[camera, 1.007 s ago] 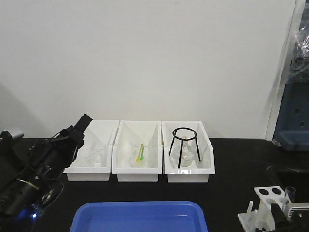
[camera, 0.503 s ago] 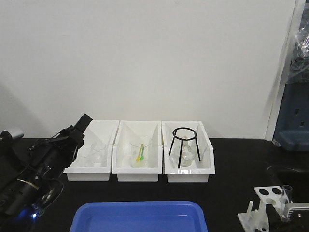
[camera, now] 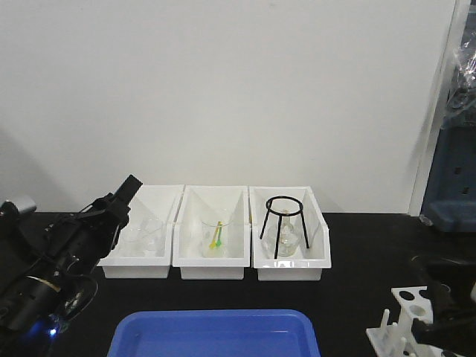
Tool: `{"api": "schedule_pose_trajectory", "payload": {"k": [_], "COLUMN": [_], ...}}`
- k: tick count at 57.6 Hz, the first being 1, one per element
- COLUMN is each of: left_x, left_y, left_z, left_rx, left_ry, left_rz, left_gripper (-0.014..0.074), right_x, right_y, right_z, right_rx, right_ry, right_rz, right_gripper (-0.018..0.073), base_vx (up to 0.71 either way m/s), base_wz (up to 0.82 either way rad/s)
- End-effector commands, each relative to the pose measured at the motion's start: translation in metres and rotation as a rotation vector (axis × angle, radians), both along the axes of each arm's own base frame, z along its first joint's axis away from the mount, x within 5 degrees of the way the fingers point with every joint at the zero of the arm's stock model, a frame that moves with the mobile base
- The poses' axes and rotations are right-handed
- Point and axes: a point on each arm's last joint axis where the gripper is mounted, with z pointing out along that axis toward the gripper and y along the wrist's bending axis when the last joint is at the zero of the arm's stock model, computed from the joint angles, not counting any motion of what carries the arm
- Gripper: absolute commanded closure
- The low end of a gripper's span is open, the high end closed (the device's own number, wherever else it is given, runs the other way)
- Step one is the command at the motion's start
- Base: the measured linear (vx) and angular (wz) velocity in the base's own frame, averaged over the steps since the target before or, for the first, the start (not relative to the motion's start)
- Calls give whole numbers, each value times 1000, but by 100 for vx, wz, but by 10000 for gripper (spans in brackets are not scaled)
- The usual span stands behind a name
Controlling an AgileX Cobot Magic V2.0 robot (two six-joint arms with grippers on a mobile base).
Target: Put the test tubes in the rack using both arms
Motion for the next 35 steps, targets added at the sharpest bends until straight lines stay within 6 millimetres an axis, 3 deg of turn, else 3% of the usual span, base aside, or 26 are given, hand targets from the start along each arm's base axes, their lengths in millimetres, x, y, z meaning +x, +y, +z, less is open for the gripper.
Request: {"api": "schedule_pose_trajectory", "payload": {"k": [1,9,13,23,35], "left_x": [-7,-11,-17,-43,-84], "left_y": [1,3,2,7,25], "left_z": [29,39,48,86,115], "left_rx": [-54,-52,41,292,488], "left_ry": [-143,-250,-337,-476,-262], "left_rz": [-1,10,28,100,88], "left_gripper": [69,70,70,70,70], "right_x": [-12,-41,-58,-84,-92], "right_y": [0,1,2,3,3], "right_z": [54,119,136,142,143], "right_rx": [-55,-101,-97,-94,-96], "right_ry": [-117,-160,-158,-122,-117], "right_rz": [17,48,64,87,92], "right_gripper": [110,110,110,110,111], "base_vx": [0,0,0,0,0], "base_wz": [0,0,0,0,0]}}
